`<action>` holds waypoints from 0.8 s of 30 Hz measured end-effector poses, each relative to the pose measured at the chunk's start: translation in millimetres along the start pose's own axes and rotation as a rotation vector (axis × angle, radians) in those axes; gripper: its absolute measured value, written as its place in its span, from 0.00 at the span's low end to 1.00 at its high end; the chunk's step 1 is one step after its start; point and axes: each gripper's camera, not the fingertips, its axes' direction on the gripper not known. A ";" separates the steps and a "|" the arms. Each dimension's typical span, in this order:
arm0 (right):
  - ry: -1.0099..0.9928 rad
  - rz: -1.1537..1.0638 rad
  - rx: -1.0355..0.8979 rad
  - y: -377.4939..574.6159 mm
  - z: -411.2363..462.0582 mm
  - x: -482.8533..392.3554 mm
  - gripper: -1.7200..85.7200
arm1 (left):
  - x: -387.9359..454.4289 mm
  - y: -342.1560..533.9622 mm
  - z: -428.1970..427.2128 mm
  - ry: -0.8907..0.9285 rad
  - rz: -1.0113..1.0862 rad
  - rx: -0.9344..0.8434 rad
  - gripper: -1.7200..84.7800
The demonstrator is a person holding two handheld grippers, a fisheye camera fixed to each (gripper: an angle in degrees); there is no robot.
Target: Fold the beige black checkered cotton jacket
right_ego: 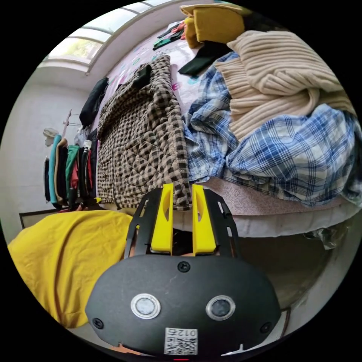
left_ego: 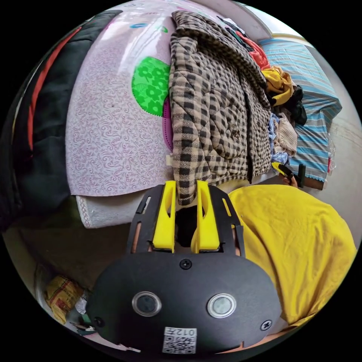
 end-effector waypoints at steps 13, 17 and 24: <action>-0.234 -0.009 -0.140 -14.2 6.4 54.2 0.13 | -47.9 25.3 -44.5 0.251 0.012 0.084 0.15; -0.325 0.041 -0.166 -18.5 -0.7 79.7 0.13 | -51.4 22.9 -35.0 0.296 0.026 0.024 0.14; -0.321 0.045 -0.226 -22.3 -11.7 90.3 0.10 | -50.1 28.3 -34.0 0.248 0.048 -0.056 0.11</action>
